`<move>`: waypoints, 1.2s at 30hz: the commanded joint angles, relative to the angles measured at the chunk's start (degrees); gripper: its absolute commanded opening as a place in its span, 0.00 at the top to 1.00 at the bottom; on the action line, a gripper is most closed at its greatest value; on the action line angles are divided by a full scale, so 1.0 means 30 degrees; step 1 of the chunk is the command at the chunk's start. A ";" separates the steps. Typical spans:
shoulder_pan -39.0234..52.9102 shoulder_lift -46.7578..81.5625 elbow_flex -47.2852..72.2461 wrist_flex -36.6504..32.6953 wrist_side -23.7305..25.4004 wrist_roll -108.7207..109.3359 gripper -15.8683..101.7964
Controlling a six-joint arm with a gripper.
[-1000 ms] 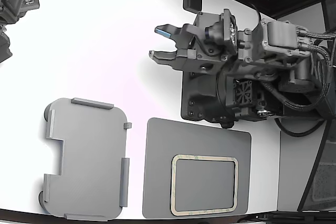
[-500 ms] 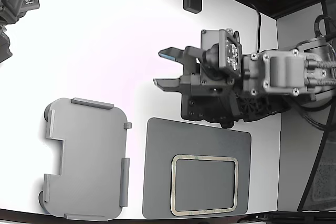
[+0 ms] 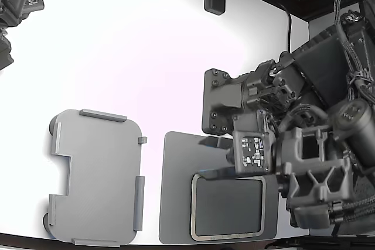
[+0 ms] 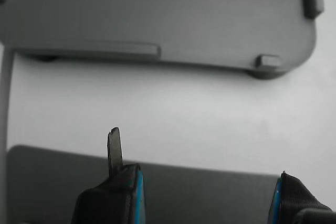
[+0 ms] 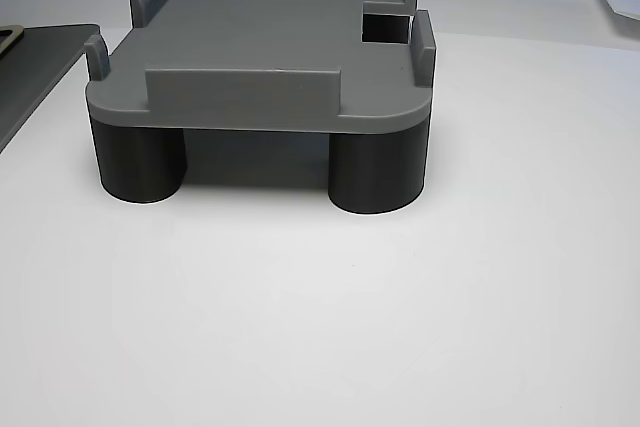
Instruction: Move top rectangular frame to the holder.
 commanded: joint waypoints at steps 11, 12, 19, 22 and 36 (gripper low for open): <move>0.4482 -0.0557 0.0293 0.0557 -0.2285 0.6475 0.02; 0.4570 -0.0615 0.0352 0.0557 -0.2754 0.6562 0.02; 0.5127 -0.0908 0.2139 -0.0527 -0.4307 0.7148 0.02; 0.5127 -0.1377 0.2197 -0.0439 -0.4687 0.7441 0.02; 0.4717 -0.1523 0.4805 -0.2607 -0.5566 0.7354 0.02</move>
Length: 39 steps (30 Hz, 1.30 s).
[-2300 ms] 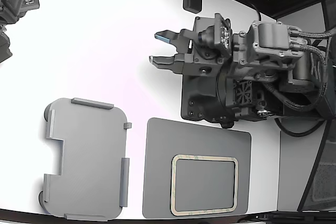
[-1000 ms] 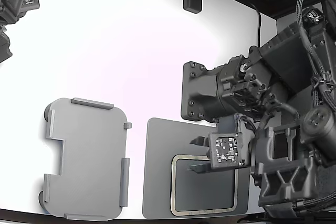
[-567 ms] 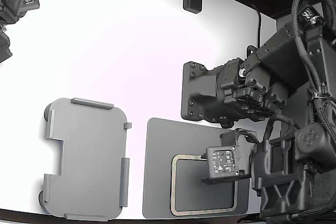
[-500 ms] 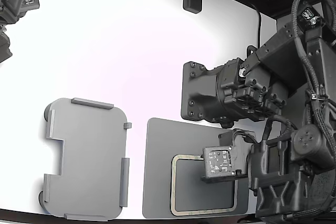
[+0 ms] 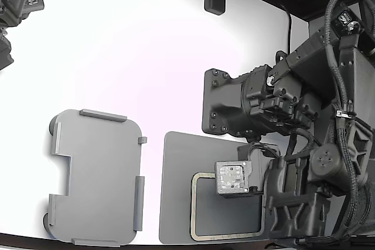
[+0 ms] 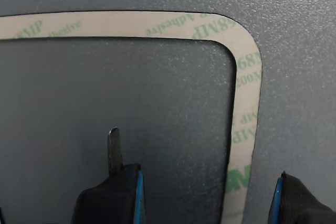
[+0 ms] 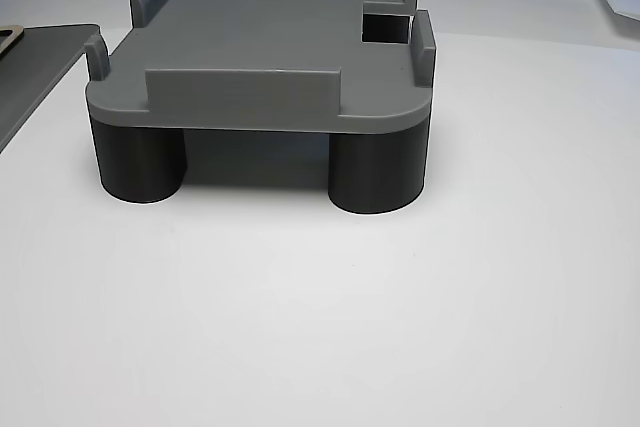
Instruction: Move top rectangular frame to the holder.
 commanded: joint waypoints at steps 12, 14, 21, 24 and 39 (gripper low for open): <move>-0.0615 -0.0059 0.1143 -0.1084 -0.0322 0.0088 0.09; -0.0645 0.0059 0.1318 -0.1084 -0.0352 0.0059 0.11; -0.0791 0.0059 0.1787 -0.1465 -0.0352 0.0029 0.15; -0.0850 0.0029 0.1992 -0.1670 -0.0381 -0.0059 0.17; -0.0908 -0.0879 0.1875 -0.1729 -0.0645 -0.0088 0.61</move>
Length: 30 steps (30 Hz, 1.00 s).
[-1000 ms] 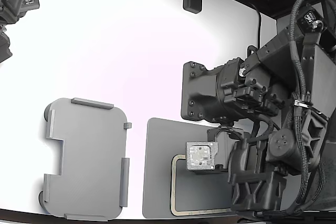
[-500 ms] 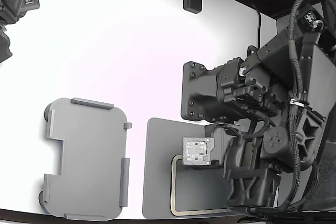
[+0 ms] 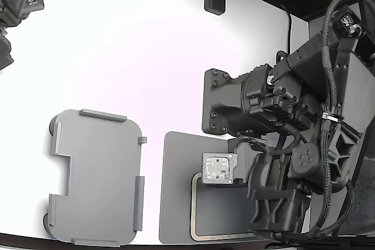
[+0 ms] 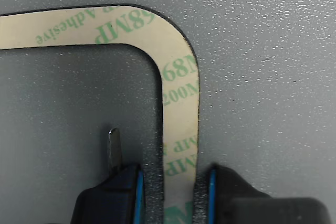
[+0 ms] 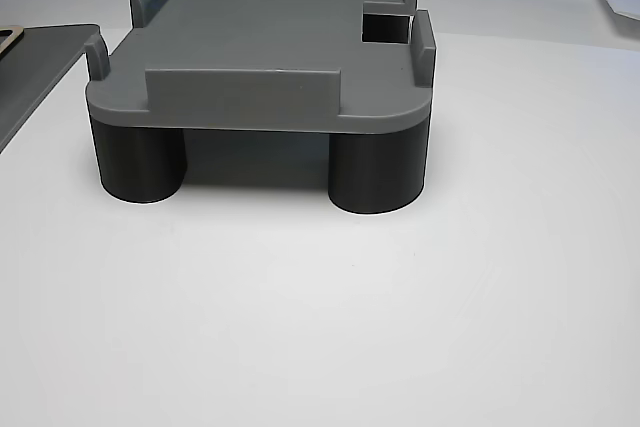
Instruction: Move top rectangular frame to the holder.
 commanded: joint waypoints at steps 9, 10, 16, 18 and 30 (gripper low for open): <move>-0.0586 -0.0381 -0.1699 0.0996 0.0029 0.0000 0.96; -0.0615 -0.0381 -0.2168 0.1406 0.0059 0.0000 0.96; -0.0674 -0.0850 -0.6328 0.4482 0.0557 0.0469 0.96; -0.0850 -0.1494 -0.8408 0.5918 0.0967 0.0820 0.96; -0.4805 -0.3193 -1.5029 0.7822 0.4014 0.6914 0.95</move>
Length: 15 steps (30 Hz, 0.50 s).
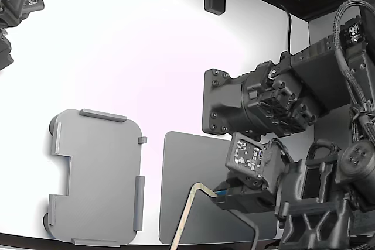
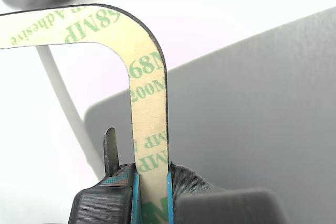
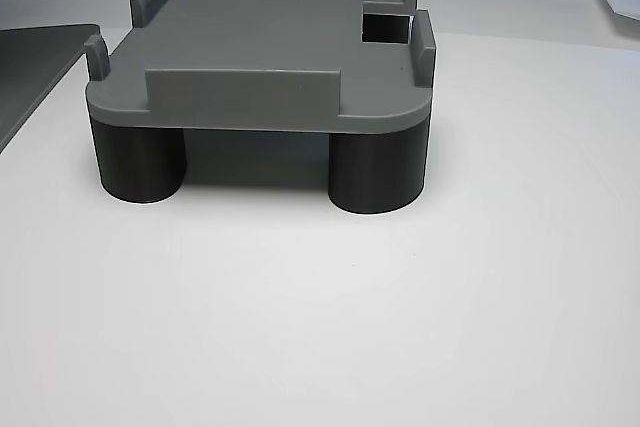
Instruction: Move top rectangular frame to the holder.
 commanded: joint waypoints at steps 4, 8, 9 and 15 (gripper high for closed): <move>-0.2256 -0.1230 -0.2227 0.0146 0.1992 0.4922 0.95; -0.3604 -0.2666 -0.3135 0.0176 0.2988 0.8145 0.95; -0.3896 -0.2959 -0.3311 0.0176 0.3018 0.8643 0.95; -0.4746 -0.6006 -0.5332 0.0176 0.3984 1.3096 0.95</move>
